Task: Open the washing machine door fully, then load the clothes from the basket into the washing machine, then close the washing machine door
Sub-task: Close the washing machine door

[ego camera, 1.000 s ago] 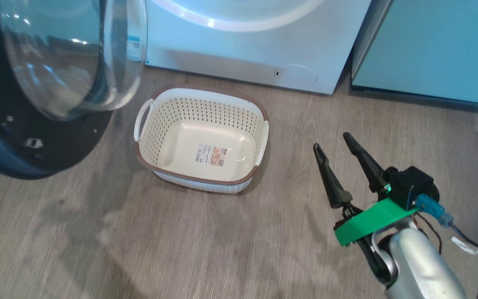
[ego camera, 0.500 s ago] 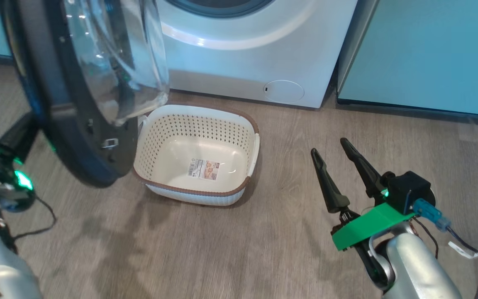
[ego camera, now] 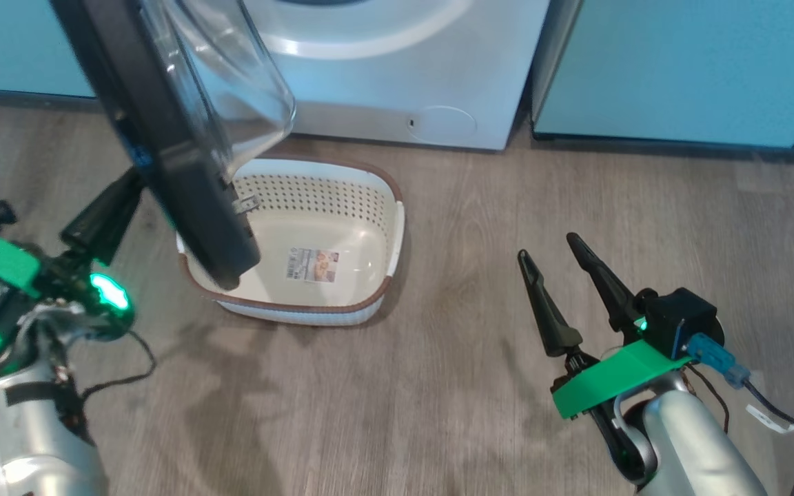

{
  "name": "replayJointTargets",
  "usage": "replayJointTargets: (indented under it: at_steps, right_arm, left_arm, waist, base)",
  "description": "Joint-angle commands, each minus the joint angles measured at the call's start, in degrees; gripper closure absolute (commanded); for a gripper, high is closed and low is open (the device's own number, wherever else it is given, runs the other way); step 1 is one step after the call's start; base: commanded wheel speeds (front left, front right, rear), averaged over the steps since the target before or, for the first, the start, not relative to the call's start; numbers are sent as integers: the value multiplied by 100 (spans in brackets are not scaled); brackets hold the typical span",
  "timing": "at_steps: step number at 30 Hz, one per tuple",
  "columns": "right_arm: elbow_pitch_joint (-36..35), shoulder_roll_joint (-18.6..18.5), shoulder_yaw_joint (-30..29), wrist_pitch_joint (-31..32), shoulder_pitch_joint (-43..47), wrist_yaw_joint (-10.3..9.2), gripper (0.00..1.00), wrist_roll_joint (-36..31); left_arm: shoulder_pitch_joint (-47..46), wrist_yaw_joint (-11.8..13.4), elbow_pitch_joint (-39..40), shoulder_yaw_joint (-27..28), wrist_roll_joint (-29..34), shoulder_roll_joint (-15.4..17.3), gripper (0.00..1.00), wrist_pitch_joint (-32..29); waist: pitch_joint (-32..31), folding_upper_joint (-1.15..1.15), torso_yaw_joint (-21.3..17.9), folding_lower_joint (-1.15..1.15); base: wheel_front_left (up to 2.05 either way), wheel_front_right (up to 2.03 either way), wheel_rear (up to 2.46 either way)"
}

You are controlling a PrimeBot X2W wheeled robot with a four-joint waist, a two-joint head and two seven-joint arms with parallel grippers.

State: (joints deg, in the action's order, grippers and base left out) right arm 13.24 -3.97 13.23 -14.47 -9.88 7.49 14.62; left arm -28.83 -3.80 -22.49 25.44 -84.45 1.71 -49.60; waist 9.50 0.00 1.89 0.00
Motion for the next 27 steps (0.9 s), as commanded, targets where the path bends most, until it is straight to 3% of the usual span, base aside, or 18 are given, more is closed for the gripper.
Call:
replayJointTargets:
  at_steps: [1, 12, 27]
  right_arm:
    - [-209, 38, 95, -53, -167, 0, 0, -21]
    - [-303, 86, 31, -53, -309, 0, 0, -26]
    - [-465, 108, 58, -53, -384, 0, 0, 198]
  left_arm:
    - [2, 10, 217, -66, -179, 119, 100, 70]
    - [194, 31, 678, -1240, -1070, 118, 100, 1015]
    - [-566, 114, 460, -1599, -1651, 117, 100, 2174]
  waist:
    - [108, 0, -104, 0]
    - [642, 0, -642, 0]
    - [1281, 0, -1688, 0]
  base:
    - [0, 0, 0]
    - [0, 0, 0]
    - [0, 0, 0]
